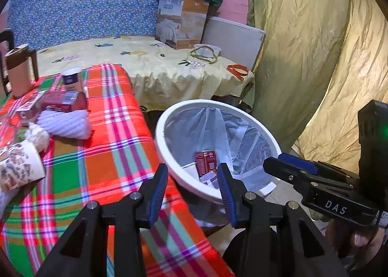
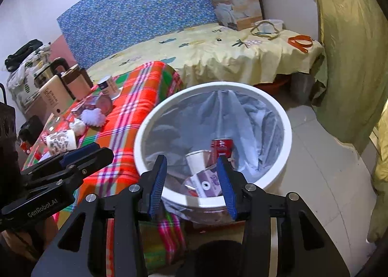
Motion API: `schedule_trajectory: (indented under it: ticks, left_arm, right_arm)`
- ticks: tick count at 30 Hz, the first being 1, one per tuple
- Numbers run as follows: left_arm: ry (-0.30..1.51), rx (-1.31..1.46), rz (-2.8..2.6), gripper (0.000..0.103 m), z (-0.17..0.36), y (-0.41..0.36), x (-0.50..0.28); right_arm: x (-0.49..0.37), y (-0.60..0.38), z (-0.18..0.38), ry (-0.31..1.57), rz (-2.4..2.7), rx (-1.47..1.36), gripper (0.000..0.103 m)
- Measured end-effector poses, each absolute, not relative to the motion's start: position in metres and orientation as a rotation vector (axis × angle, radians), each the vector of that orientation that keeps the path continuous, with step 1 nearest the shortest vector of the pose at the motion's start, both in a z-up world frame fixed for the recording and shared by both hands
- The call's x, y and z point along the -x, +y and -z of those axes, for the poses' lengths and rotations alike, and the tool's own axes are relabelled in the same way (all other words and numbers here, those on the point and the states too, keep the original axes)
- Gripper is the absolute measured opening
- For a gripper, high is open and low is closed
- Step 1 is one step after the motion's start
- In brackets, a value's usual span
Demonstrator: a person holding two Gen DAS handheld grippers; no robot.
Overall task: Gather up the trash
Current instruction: 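Move both open tools from the bin back toward the table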
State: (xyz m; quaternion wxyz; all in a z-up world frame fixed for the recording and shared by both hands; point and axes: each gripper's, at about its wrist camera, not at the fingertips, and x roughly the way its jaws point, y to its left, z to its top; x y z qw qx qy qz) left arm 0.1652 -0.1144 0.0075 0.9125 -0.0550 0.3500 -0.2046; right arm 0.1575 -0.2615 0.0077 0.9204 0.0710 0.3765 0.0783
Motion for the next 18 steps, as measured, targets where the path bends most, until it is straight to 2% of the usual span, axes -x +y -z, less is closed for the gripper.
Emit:
schedule_trajectory:
  ticks: [9, 14, 18]
  left_arm:
    - [0.718, 0.133, 0.371, 0.044, -0.006, -0.091, -0.150]
    - [0.719, 0.141, 0.352, 0.044, -0.003, -0.080, -0.143]
    - [0.719, 0.148, 0.338, 0.044, -0.002, -0.073, -0.138]
  right_arm:
    - [-0.150, -0.248, -0.011, 0.762, -0.204, -0.141, 0.049]
    - [-0.148, -0.242, -0.012, 0.755, -0.231, -0.147, 0.058]
    - [-0.147, -0.236, -0.012, 0.759, -0.259, -0.148, 0.058]
